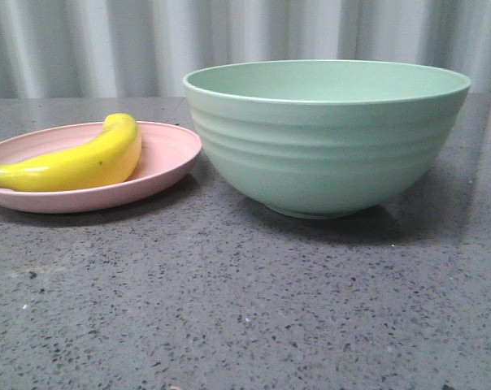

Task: Transfer banana from pink plate to green bowl

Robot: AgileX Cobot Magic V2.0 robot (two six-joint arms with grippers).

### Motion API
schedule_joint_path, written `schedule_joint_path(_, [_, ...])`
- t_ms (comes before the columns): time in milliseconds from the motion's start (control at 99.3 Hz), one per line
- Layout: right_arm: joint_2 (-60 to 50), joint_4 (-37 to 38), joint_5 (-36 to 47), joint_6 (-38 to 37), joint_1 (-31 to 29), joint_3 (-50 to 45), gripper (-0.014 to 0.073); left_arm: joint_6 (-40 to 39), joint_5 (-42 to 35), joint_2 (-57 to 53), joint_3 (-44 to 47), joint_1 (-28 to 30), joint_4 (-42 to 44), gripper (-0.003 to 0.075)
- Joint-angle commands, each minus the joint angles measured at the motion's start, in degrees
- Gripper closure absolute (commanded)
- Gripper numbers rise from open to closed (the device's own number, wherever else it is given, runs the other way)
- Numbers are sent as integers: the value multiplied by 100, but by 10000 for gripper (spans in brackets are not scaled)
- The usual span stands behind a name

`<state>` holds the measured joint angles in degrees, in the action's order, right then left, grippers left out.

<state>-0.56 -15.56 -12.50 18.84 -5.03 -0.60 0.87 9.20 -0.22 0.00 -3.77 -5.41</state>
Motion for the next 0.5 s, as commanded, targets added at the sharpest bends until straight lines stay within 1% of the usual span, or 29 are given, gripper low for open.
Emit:
schedule_joint_path(0, [-135, -36, 487, 63, -22, -113, 665, -9, -553, -130, 56, 10, -63, 741])
schedule_joint_path(171, [-135, -36, 606, 63, -22, -113, 665, -9, -586, -130, 56, 0, -63, 741])
schedule_joint_path(332, [-135, -49, 622, 63, -22, -113, 665, -9, -877, -130, 56, 0, -63, 741])
schedule_joint_path(383, [-135, -212, 622, 63, -22, -99, 665, -9, -1016, -130, 44, 0, -63, 741])
schedule_joint_path(433, [-135, -530, 608, 63, -22, -50, 665, -21, -1020, -130, -9, 0, -63, 741])
schedule_joint_path(493, [-135, -589, 459, 63, -22, 54, 665, -38, -920, -92, -117, 0, -128, 741])
